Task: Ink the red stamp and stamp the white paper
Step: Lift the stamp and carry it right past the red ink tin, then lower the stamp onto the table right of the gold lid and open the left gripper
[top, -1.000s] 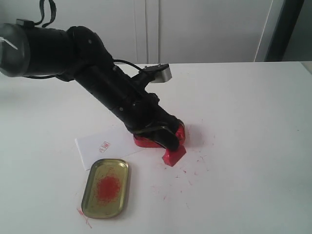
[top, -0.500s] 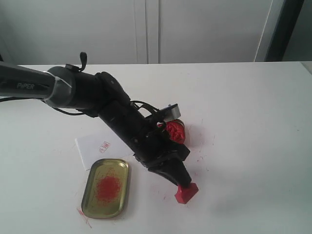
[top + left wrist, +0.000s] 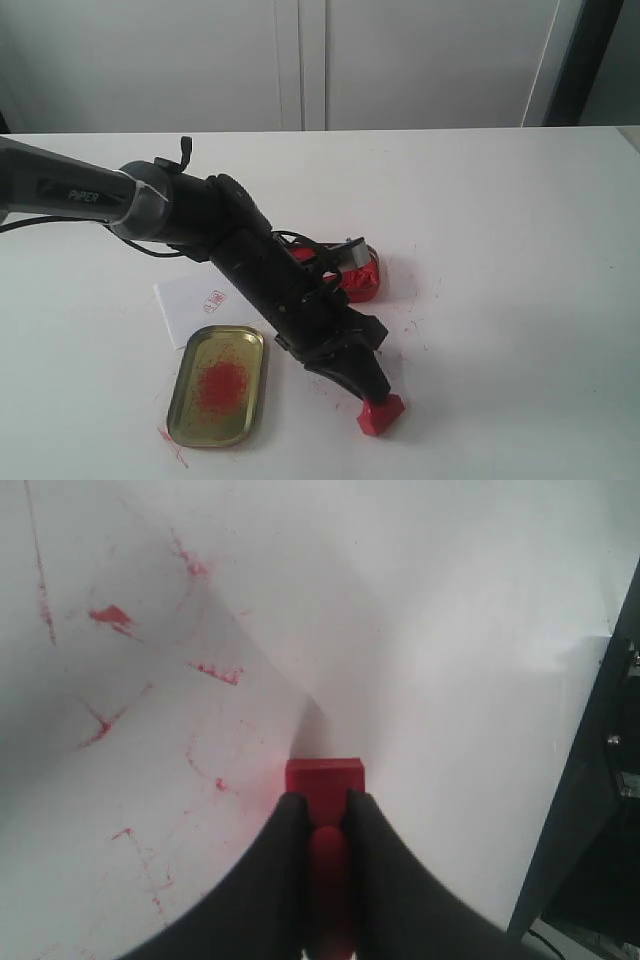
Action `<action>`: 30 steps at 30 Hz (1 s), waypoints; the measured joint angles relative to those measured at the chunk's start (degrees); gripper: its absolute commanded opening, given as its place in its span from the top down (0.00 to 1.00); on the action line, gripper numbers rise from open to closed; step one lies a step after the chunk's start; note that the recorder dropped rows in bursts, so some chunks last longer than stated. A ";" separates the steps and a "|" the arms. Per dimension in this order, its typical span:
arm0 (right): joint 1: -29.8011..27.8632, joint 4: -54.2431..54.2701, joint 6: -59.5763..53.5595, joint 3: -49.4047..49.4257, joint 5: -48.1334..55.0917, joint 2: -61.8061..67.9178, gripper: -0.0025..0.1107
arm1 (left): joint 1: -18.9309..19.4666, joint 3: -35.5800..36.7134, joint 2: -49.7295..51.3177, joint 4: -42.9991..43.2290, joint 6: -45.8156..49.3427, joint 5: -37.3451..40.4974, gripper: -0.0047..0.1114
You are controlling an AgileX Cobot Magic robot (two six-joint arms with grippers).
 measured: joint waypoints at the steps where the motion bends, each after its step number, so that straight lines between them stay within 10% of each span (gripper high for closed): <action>1: 0.00 0.00 0.00 0.00 0.00 0.00 0.98 | 0.00 -0.10 0.00 -0.09 0.00 0.00 0.96; 6: 0.00 0.00 0.00 0.00 0.00 0.00 0.98 | 0.00 -0.08 0.00 -0.09 0.00 0.00 0.93; 17: 0.00 0.00 0.00 0.00 0.00 0.00 0.98 | 0.00 -0.08 0.09 -0.09 0.87 -0.35 0.51; 30: 0.00 0.00 0.81 0.00 0.00 0.00 0.98 | 0.00 -0.08 0.09 0.02 0.87 -0.49 0.46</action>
